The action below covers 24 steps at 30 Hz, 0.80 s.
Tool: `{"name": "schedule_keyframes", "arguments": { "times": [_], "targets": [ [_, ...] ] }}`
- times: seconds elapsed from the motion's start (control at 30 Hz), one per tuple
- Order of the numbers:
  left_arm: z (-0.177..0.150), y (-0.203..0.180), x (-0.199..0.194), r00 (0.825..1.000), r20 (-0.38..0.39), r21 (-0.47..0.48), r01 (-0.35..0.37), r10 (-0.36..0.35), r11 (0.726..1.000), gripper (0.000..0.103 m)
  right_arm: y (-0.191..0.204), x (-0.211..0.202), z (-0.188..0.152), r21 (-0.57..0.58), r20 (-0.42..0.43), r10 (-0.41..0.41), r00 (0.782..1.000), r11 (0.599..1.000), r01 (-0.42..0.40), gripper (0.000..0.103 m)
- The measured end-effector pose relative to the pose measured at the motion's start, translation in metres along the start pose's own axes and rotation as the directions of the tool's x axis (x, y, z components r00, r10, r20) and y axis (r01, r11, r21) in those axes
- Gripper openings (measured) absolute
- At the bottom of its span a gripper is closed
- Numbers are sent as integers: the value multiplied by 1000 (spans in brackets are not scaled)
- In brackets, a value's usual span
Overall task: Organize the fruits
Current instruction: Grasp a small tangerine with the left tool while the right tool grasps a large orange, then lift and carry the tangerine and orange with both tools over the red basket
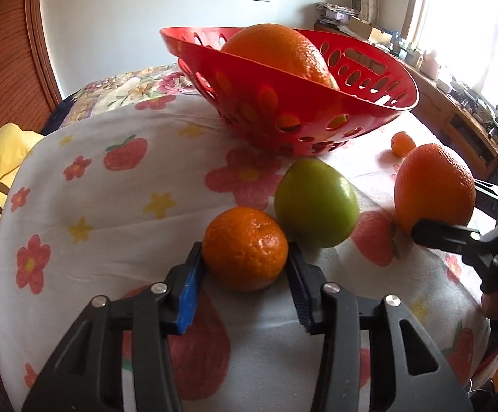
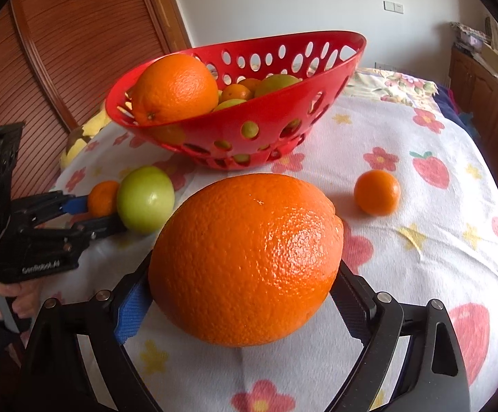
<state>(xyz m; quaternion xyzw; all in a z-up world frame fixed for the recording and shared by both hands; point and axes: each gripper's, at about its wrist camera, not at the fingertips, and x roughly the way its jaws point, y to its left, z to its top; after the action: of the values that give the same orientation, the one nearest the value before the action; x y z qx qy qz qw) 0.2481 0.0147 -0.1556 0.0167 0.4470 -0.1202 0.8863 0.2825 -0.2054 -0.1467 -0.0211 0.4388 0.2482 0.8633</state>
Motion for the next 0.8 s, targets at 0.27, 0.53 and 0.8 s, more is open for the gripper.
{"name": "schedule_keyframes", "arguments": {
  "times": [0.27,0.53,0.8],
  "targets": [
    [0,-2,-14,999,30,-6,-11,12,1000,42,-4,-10,-12,11,2,-1,1000,1000,1,94],
    [4,1,-41,996,81,-5,-23,23,1000,42,-4,-13,-16,20,9,3,1000,1000,-3,94],
    [10,-9,-67,991,132,6,-10,9,1000,42,-2,-21,-19,24,25,-8,1000,1000,7,93]
  ]
}}
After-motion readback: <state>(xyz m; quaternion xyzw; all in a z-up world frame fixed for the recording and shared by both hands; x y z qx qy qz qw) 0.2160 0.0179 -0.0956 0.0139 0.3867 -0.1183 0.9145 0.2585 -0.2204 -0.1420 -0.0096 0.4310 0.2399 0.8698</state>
